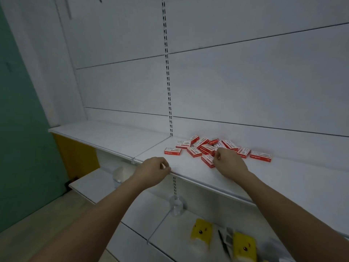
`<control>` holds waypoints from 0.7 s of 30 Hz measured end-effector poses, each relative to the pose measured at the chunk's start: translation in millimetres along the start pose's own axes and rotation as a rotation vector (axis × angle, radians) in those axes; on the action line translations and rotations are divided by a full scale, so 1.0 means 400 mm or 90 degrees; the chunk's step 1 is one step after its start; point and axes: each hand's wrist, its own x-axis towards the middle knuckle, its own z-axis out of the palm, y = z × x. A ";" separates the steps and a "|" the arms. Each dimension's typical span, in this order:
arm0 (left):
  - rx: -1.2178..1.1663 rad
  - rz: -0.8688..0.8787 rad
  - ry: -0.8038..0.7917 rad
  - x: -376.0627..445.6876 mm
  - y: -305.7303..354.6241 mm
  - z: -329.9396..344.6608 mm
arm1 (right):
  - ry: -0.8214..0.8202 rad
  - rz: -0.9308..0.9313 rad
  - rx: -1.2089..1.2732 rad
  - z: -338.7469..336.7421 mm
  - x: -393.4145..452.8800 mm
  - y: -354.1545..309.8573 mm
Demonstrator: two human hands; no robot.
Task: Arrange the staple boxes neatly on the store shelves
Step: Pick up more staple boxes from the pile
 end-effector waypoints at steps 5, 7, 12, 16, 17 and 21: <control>-0.061 0.071 0.003 0.104 0.004 0.045 | 0.061 0.072 0.017 0.053 -0.005 0.025; -0.086 0.104 0.001 0.140 0.005 0.063 | 0.084 0.102 0.021 0.064 -0.010 0.022; -0.145 0.206 -0.025 0.222 -0.005 0.090 | 0.091 0.161 -0.031 0.095 0.002 -0.029; -0.209 0.265 -0.044 0.285 -0.025 0.098 | 0.107 0.216 -0.065 0.128 0.027 -0.071; -0.219 0.276 -0.048 0.296 -0.032 0.101 | 0.110 0.228 -0.065 0.133 0.030 -0.078; -0.249 0.336 -0.063 0.333 -0.055 0.126 | 0.110 0.240 -0.029 0.137 0.023 -0.089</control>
